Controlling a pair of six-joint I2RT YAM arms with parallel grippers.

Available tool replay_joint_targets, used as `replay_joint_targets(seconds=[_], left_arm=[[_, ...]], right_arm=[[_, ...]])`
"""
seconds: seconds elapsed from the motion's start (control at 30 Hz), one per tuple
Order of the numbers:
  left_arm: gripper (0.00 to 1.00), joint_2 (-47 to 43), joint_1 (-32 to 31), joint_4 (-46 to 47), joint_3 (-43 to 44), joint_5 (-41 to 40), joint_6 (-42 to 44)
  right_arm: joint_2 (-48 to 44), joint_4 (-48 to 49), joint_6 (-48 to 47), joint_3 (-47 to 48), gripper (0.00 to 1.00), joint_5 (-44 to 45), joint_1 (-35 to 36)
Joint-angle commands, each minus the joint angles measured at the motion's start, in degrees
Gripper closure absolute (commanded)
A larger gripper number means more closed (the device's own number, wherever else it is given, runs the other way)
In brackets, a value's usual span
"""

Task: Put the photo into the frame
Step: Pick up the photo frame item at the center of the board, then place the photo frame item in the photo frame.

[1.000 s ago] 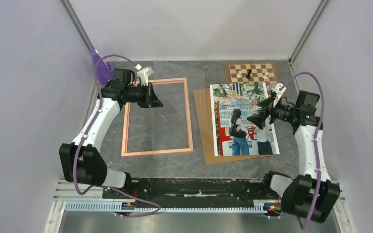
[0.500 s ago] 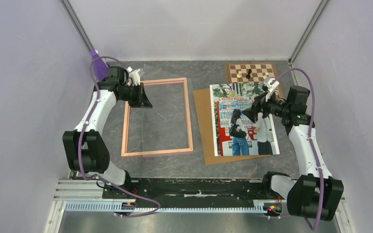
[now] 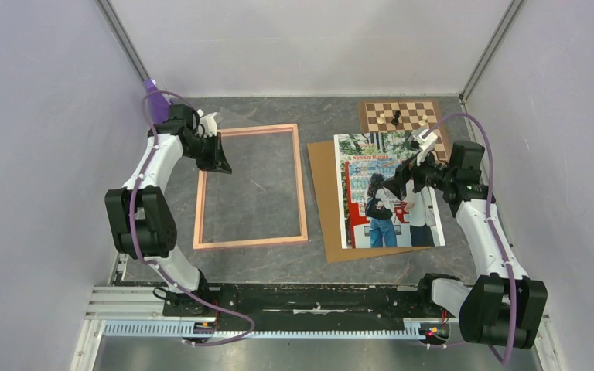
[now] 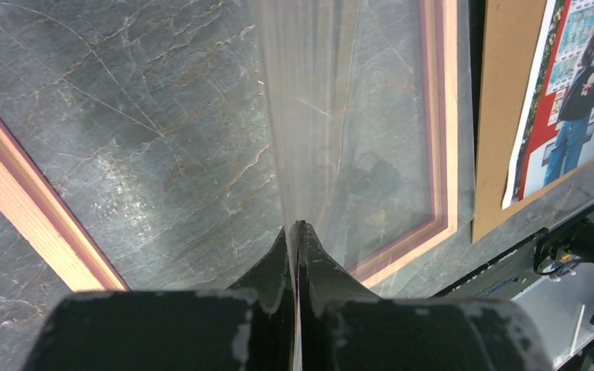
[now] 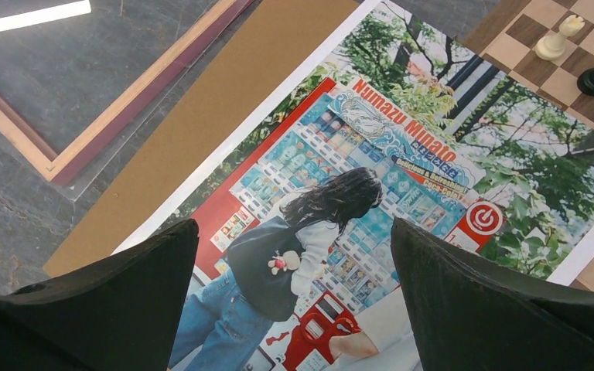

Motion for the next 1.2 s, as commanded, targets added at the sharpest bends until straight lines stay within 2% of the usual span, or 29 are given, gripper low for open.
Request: replay_joint_targets(seconds=[0.0,0.53,1.17], left_arm=[[0.98,1.36,0.28,0.06,3.37,-3.54,4.33],[0.98,6.49,0.42,-1.99,8.01,-8.42,7.58],[0.98,8.39,0.4,-1.37,10.53,-8.87,8.03]], right_arm=[[0.39,2.05,0.36,-0.28,0.02,0.93,0.65],[1.1,1.91,-0.44,-1.07,0.02,1.74,1.14],[1.51,1.85,-0.64,-1.59,0.02,1.32,1.24]])
